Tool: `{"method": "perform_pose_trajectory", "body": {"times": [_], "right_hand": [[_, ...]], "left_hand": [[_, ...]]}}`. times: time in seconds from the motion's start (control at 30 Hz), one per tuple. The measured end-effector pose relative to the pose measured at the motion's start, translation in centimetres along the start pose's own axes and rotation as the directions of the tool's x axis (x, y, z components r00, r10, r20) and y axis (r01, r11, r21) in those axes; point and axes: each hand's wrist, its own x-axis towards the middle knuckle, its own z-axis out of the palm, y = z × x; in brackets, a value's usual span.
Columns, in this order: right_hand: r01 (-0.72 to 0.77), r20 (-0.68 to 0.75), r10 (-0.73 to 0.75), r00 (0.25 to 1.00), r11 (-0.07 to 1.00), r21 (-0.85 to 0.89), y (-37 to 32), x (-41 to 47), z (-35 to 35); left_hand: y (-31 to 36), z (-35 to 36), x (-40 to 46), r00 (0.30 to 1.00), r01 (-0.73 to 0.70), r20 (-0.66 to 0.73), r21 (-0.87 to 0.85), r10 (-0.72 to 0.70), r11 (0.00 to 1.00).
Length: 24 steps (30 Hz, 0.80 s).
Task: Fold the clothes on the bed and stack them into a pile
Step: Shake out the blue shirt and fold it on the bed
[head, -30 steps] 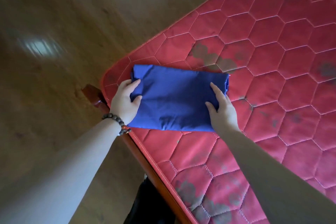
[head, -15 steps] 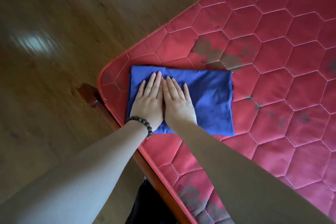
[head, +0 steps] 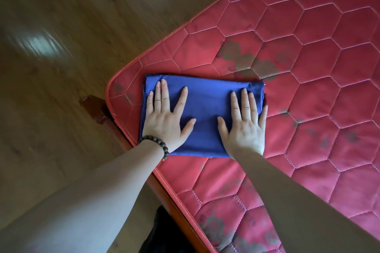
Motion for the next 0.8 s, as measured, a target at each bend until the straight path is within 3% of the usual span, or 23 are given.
{"method": "perform_pose_trajectory", "body": {"times": [0.17,0.3,0.43,0.6,0.8], "right_hand": [[0.021,0.112,-0.021,0.994,1.000,0.001,0.3,0.3,-0.7],[0.120,0.170,-0.130,0.977,0.990,0.069,1.8,0.1,-2.4],[0.121,0.141,-0.153,0.978,0.970,0.211,4.6,-3.6,-4.6],[-0.065,0.130,0.021,0.991,0.936,0.346,10.4,-11.5,-7.7],[-0.308,0.140,0.277,0.951,0.896,0.319,20.2,-24.7,-12.6]], "left_hand": [[0.3,-1.3,0.0,0.998,0.017,0.067,-0.023,-0.016,1.000],[1.1,-3.5,0.2,0.991,0.055,0.130,-0.085,-0.043,0.995],[4.4,-5.7,-2.0,0.993,-0.046,0.105,-0.117,0.058,0.992],[12.6,-8.6,-6.5,0.971,-0.151,0.144,-0.241,0.189,0.959],[26.5,-12.6,-13.6,0.908,-0.364,0.102,-0.289,0.406,0.886]]}}
